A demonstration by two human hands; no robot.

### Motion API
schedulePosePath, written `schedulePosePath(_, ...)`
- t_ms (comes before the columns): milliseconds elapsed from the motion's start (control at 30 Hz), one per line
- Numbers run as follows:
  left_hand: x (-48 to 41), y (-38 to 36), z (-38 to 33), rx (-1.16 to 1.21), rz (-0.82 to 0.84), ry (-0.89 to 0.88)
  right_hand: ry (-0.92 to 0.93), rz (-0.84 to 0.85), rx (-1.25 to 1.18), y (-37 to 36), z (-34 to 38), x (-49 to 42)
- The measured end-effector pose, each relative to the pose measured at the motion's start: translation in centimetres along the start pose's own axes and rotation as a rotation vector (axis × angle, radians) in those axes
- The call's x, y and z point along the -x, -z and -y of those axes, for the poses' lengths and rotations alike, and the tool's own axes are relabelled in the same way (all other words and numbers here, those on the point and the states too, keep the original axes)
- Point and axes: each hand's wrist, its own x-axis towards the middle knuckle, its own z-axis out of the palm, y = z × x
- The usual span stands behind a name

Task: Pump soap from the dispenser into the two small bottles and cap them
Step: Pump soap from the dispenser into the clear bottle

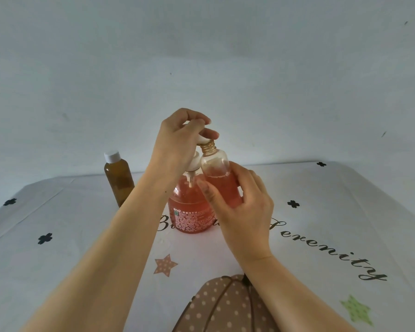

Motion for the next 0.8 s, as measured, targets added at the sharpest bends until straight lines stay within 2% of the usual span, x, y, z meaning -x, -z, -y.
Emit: schedulePosePath(800,0.2,-0.32,-0.33,0.072,0.002,0.044,0.022,-0.013,0.009,-0.14,0.0,0.02)
